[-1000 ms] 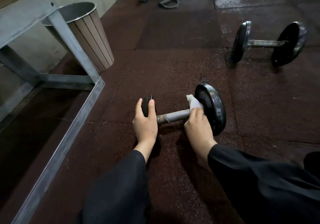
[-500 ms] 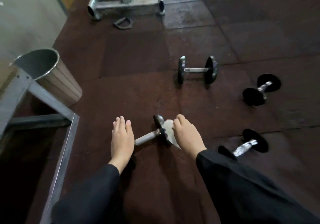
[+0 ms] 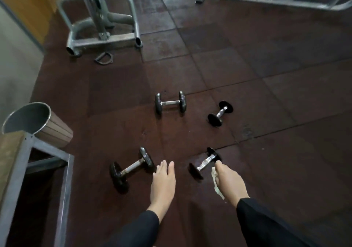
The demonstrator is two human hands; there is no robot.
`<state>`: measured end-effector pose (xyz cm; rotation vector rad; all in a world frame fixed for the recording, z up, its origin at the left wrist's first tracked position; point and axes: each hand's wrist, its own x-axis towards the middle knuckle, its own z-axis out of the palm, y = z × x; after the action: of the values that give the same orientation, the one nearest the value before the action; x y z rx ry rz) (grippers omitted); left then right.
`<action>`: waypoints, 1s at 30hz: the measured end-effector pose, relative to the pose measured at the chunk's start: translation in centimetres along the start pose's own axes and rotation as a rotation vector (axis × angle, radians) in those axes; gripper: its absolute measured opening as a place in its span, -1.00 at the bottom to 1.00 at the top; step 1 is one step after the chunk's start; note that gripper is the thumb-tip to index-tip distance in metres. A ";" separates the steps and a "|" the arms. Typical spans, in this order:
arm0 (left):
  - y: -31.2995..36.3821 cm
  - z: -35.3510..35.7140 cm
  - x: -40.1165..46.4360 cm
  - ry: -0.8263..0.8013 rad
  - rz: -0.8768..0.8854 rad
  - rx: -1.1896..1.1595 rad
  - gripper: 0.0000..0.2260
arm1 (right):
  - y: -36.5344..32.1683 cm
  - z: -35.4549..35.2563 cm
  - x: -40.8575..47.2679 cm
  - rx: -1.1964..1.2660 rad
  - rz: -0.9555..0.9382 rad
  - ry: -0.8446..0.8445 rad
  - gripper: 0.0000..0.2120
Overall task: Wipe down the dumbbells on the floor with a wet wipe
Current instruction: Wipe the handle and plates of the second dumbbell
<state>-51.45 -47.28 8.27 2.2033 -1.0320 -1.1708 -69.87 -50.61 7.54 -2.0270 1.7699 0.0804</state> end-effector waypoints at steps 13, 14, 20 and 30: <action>6.8 12.1 -7.2 0.133 -0.153 -0.180 -0.58 | 12.1 -6.3 -2.7 -0.181 -0.255 -0.264 -0.88; 6.8 12.6 -7.1 0.141 -0.168 -0.175 -0.58 | 12.5 -6.1 -2.2 -0.177 -0.257 -0.263 -0.90; 6.5 15.1 -4.1 0.149 -0.299 -0.197 -0.56 | 13.6 -4.2 2.1 -0.188 -0.297 -0.314 -0.79; 6.4 18.2 1.5 0.166 -0.380 -0.178 -0.56 | 14.4 -0.6 9.7 -0.050 -0.267 -0.345 -0.91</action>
<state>-68.70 -53.05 1.79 2.3651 -0.4347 -1.1558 -82.08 -60.93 0.70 -2.1147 1.2907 0.3706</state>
